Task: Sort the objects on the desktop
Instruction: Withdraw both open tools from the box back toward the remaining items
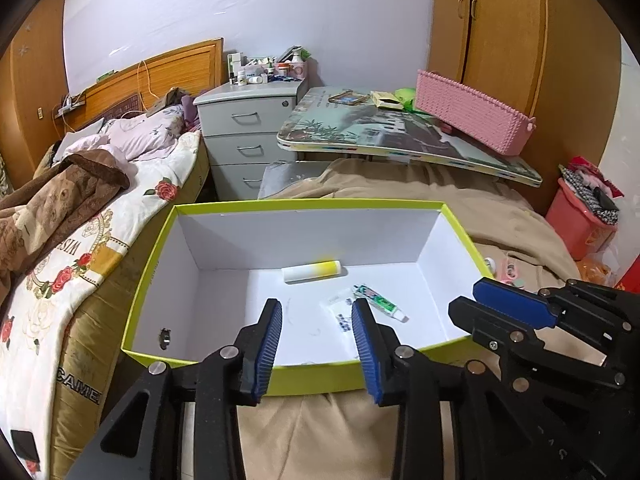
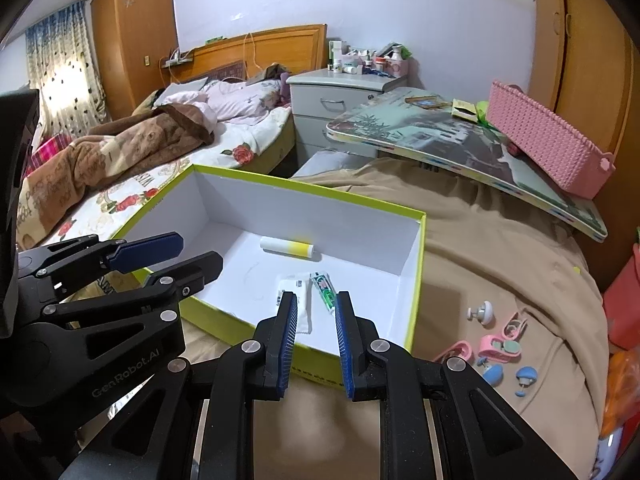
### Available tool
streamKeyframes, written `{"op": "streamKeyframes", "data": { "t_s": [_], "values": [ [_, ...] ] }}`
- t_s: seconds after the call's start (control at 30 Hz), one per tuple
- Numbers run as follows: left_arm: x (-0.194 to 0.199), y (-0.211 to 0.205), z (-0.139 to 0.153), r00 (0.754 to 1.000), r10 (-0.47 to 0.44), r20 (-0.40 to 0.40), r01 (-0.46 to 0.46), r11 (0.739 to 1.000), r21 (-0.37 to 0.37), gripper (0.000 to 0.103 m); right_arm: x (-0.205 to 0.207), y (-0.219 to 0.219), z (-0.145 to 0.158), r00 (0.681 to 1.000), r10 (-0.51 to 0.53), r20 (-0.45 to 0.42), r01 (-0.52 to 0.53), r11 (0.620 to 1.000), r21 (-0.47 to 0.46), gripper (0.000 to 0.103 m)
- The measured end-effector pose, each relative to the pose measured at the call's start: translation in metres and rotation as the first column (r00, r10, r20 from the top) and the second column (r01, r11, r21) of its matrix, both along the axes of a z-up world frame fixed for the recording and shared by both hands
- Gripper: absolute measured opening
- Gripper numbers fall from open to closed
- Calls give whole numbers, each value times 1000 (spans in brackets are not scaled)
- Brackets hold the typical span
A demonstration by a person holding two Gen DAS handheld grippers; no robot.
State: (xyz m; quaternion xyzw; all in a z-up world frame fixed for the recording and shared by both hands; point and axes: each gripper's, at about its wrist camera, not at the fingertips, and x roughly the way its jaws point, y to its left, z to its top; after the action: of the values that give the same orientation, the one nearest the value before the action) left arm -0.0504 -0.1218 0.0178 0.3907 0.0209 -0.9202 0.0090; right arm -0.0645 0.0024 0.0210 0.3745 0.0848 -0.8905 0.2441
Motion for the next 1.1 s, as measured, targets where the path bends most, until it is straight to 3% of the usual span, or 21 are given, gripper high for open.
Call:
{"op": "streamKeyframes", "data": {
  "t_s": [1.1],
  "values": [
    [19, 70, 8, 987, -160, -33, 160, 987, 13, 39, 35, 82, 4, 995, -101, -24, 100, 994, -53, 27]
  ]
}}
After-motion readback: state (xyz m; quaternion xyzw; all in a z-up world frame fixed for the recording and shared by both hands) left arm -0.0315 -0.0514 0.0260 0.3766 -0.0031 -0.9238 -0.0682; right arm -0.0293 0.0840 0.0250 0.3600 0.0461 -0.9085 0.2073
